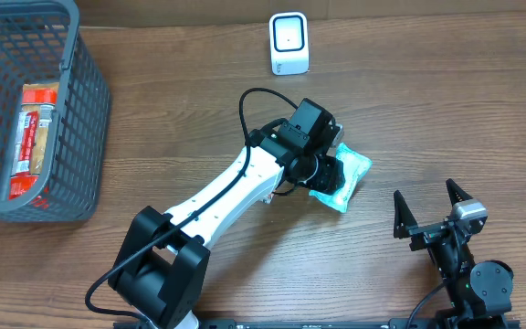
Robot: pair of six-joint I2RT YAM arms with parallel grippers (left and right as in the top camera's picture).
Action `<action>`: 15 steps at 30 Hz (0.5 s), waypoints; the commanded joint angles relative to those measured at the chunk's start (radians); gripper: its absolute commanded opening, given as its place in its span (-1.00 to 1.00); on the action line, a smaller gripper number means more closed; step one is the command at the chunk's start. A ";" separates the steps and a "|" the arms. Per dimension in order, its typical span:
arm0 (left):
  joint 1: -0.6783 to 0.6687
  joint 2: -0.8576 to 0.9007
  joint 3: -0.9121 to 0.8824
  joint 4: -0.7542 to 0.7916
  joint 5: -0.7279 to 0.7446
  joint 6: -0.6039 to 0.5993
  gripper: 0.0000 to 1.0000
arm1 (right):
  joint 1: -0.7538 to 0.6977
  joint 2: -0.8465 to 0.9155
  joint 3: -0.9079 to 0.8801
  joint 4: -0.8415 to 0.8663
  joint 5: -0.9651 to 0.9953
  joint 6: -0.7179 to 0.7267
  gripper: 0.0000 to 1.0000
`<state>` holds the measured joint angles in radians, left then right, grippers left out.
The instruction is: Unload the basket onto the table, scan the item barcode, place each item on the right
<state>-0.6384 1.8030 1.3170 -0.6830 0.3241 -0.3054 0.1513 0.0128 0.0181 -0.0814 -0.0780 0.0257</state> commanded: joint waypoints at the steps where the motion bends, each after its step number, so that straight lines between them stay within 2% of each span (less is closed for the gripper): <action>1: -0.007 0.019 -0.018 0.004 -0.013 -0.006 -0.52 | -0.003 -0.009 -0.010 0.004 0.005 -0.004 1.00; 5: -0.007 0.019 -0.018 0.004 -0.013 -0.006 -0.70 | -0.003 -0.009 -0.010 0.004 0.005 -0.004 1.00; 7: -0.007 0.019 -0.018 0.007 -0.013 -0.006 -0.92 | -0.003 -0.009 -0.010 0.004 0.005 -0.004 1.00; 15: 0.029 0.016 0.030 -0.004 -0.009 -0.006 -0.92 | -0.003 -0.009 -0.010 0.004 0.005 -0.004 1.00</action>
<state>-0.6361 1.8030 1.3201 -0.6731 0.3328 -0.3149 0.1513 0.0128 0.0181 -0.0811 -0.0776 0.0261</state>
